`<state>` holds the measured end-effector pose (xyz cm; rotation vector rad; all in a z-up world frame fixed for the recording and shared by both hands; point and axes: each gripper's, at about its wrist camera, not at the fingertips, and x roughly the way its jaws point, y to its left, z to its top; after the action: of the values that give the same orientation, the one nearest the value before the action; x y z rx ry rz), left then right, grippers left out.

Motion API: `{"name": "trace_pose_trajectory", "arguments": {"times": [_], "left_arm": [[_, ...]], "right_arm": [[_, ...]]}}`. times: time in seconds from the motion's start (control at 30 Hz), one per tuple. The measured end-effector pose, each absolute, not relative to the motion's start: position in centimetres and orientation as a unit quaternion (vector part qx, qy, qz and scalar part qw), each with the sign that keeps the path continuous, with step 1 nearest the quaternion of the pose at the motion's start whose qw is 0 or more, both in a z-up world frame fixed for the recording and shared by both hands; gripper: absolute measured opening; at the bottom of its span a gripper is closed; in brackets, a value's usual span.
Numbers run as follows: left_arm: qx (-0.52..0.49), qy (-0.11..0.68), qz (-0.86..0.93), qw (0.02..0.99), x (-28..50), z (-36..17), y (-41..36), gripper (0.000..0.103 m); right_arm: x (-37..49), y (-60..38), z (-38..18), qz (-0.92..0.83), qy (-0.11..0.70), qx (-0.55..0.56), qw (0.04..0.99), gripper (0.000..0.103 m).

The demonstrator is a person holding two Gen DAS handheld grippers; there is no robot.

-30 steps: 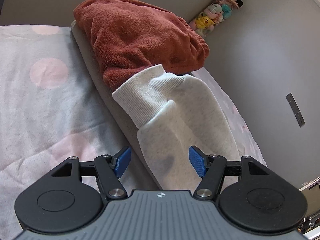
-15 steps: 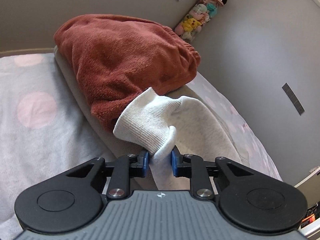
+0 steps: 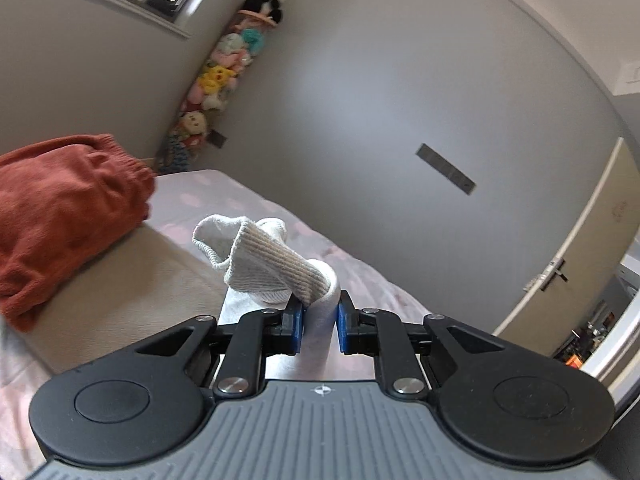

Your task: Fold clothes

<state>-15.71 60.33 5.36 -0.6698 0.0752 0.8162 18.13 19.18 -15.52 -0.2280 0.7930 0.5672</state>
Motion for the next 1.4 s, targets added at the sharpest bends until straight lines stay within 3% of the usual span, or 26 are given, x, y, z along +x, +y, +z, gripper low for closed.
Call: {"name": "trace_pose_trajectory", "arguments": {"times": [0.2,0.37,0.63,1.0,1.13,1.2,1.23,1.4], "left_arm": [[-0.287,0.057,0.31,0.905,-5.1,9.3,55.7,0.014],[-0.237,0.1,0.255,0.932,4.5,9.4,51.5,0.014],[-0.222,0.196,0.184,0.937,17.0,0.6,45.0,0.013],[-0.206,0.334,0.106,0.913,24.6,-12.6,36.9,0.013],[-0.217,0.373,0.081,0.899,25.0,-14.5,35.7,0.023],[-0.213,0.379,0.067,0.898,24.6,-14.6,35.6,0.037],[-0.206,0.379,0.06,0.9,24.1,-14.4,35.3,0.052],[-0.148,0.387,0.047,0.909,20.2,-13.2,34.2,0.055]], "right_arm": [[21.5,21.8,-12.8,0.317,0.365,-0.101,0.869,0.066],[24.7,23.7,-12.1,0.345,0.34,-0.077,0.871,0.065],[29.9,20.3,-15.1,0.332,0.386,0.024,0.86,0.045],[33.7,17.1,-16.3,0.304,0.408,0.064,0.858,0.032],[34.3,16.3,-16.5,0.303,0.412,0.083,0.855,0.033],[34.4,15.8,-16.5,0.301,0.412,0.098,0.855,0.033],[34.5,15.6,-16.5,0.3,0.412,0.105,0.854,0.033],[34.1,14.9,-15.5,0.299,0.391,0.14,0.859,0.042]]}}
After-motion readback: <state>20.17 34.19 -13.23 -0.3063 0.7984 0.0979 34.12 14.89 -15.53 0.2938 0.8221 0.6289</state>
